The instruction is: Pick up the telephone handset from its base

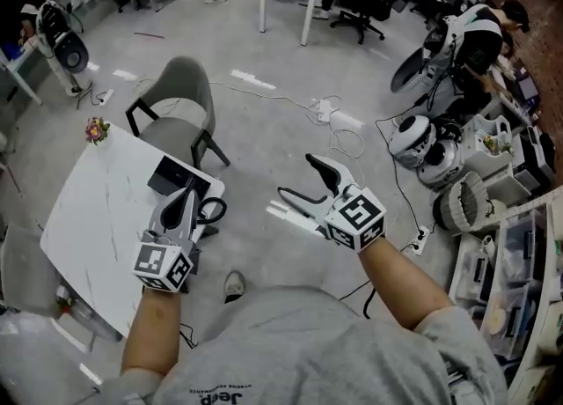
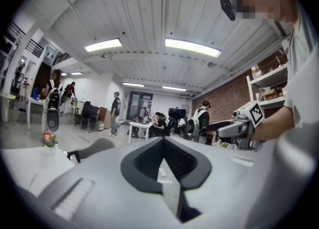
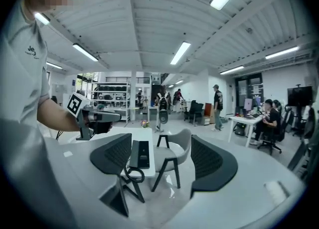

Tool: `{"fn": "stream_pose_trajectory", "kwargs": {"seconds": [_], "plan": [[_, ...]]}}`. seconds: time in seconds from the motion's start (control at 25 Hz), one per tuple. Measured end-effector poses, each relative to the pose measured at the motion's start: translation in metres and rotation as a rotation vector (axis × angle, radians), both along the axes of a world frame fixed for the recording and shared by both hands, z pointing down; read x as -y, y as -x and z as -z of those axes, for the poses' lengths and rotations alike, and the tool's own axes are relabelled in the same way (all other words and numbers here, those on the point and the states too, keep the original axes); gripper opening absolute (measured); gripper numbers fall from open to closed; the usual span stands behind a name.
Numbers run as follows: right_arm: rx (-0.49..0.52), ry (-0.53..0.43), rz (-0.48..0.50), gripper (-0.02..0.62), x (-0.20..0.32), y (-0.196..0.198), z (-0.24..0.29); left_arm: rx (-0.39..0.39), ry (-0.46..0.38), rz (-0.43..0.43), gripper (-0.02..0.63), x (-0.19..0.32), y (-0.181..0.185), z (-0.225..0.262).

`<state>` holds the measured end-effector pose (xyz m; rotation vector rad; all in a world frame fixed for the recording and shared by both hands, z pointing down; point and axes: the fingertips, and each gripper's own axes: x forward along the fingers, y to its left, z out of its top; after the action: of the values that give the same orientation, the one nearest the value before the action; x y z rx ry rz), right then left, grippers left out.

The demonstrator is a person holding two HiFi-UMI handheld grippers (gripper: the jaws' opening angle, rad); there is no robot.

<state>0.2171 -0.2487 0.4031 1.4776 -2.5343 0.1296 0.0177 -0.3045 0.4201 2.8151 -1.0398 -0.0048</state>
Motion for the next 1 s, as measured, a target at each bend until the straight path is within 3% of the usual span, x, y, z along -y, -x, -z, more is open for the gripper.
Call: {"fn": "stream_pose_trajectory", "kwargs": {"seconds": [0.28, 0.52, 0.76, 1.0], "plan": [[-0.068, 0.097, 0.238, 0.351, 0.062, 0.145, -0.052, 0.025, 0.050, 0.226, 0.051, 0.007, 0.129, -0.038], [-0.170, 0.179, 0.336, 0.351, 0.093, 0.243, -0.116, 0.014, 0.111, 0.335, 0.051, 0.012, 0.205, -0.076], [-0.283, 0.237, 0.360, 0.351, 0.123, 0.301, -0.181, 0.012, 0.146, 0.373, 0.051, 0.021, 0.245, -0.114], [-0.361, 0.268, 0.314, 0.350, 0.150, 0.323, -0.238, 0.006, 0.160, 0.378, 0.051, 0.037, 0.262, -0.135]]}}
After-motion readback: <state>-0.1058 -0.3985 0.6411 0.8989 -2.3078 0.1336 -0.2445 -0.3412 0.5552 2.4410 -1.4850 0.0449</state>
